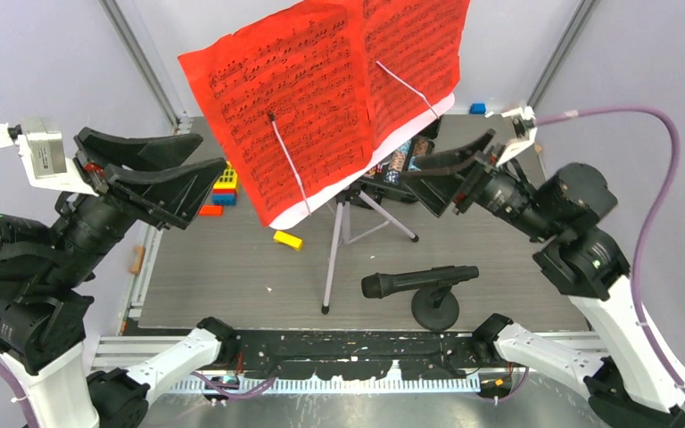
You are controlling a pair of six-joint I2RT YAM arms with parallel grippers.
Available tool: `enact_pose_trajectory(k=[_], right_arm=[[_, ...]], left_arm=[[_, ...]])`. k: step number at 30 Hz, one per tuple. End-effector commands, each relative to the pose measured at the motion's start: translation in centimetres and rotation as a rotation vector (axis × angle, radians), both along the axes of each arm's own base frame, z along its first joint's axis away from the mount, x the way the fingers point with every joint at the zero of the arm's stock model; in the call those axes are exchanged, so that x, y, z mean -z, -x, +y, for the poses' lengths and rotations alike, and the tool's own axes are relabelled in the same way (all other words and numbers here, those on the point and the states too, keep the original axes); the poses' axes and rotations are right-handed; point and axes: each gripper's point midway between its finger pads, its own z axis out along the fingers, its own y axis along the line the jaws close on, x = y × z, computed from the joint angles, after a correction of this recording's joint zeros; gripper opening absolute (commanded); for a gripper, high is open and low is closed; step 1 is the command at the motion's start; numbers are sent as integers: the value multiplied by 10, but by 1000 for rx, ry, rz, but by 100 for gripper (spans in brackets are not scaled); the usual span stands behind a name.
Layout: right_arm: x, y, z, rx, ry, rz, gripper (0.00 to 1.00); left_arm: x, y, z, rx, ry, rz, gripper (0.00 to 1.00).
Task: Pack up the instrument practice props
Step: Pick up the sheet music from the music stand.
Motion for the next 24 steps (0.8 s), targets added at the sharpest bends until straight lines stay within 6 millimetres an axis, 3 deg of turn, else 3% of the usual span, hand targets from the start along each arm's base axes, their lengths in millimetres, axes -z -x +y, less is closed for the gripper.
enact_pose_trajectory(k=[1, 6, 11, 19, 24], right_arm=[[-47, -3, 27, -120, -124, -52, 67], [-74, -6, 48, -219, -191, -63, 63], [-88, -3, 63, -294, -228, -71, 63], [-86, 11, 87, -341, -204, -88, 62], [-80, 1, 73, -204, -154, -117, 63]], left_arm=[[-16, 8, -1, 26, 11, -73, 62], [-12, 5, -6, 45, 16, -64, 60], [-13, 5, -9, 61, 24, -68, 55], [-13, 4, -9, 57, 32, -67, 49], [-11, 4, -12, 78, 39, -54, 46]])
